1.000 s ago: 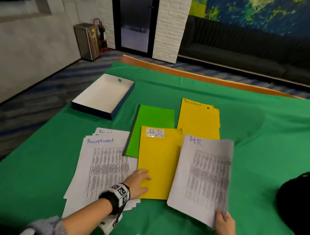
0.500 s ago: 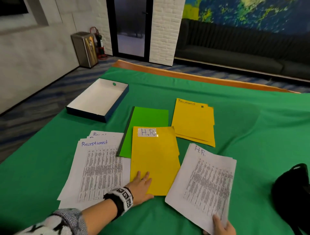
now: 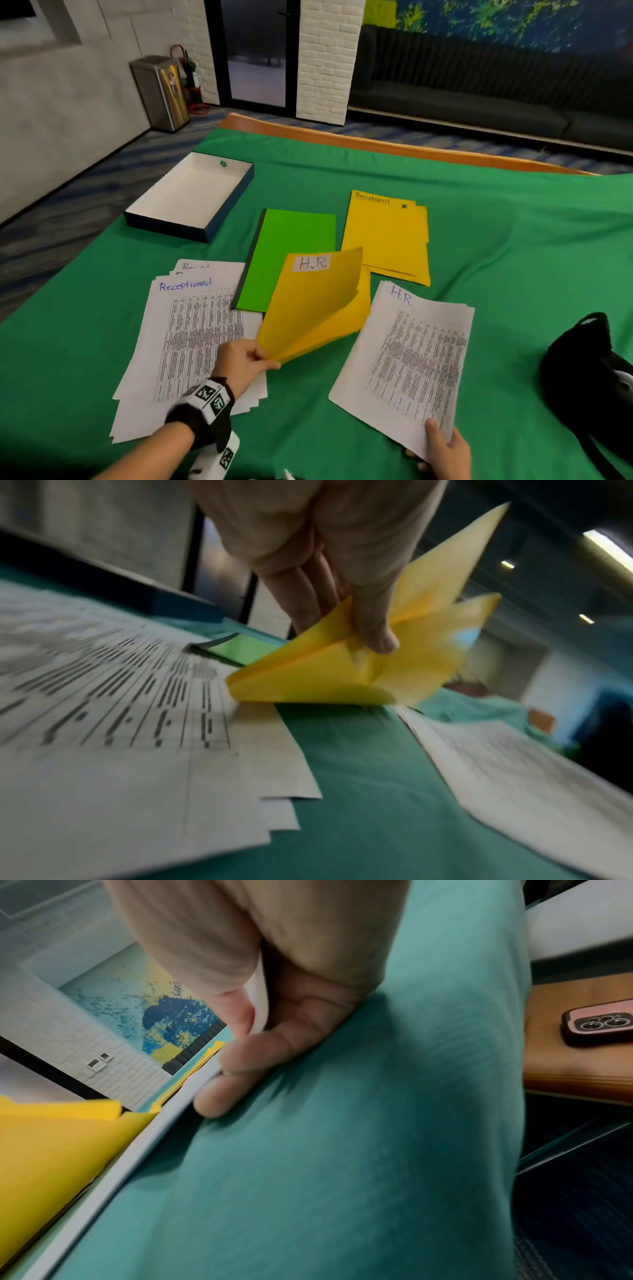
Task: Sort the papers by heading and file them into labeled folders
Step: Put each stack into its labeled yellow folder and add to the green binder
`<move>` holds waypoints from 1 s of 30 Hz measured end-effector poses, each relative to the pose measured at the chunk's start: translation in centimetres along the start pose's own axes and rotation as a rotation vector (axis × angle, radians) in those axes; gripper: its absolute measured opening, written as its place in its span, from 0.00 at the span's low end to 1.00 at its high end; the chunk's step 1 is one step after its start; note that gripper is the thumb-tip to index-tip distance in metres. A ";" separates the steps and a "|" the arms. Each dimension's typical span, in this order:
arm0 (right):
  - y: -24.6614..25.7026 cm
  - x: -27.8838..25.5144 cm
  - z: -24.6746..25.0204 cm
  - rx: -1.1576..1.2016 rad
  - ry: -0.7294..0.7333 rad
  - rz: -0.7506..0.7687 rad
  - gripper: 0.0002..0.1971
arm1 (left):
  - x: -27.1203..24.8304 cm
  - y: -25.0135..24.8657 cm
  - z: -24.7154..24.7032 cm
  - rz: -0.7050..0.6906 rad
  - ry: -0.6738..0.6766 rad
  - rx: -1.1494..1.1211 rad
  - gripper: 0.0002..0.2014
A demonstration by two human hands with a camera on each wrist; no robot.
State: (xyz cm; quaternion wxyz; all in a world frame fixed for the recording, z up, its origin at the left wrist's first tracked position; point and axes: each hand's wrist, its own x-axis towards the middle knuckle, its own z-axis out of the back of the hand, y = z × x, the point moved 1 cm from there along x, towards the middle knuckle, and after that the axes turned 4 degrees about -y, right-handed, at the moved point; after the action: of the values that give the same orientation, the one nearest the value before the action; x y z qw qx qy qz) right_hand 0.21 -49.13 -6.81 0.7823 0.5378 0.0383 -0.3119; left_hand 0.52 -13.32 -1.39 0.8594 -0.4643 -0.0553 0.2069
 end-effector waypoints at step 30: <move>8.6 -4.4 -9.0 -0.014 0.244 0.085 0.08 | -0.3 1.7 6.4 0.146 0.040 -0.109 0.24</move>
State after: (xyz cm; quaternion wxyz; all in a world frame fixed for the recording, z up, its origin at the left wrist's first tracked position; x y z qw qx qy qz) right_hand 3.71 -37.42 -1.85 0.7881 0.5674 0.1123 -0.2104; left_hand -2.08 -7.64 0.89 0.8166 -0.5171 -0.0152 0.2562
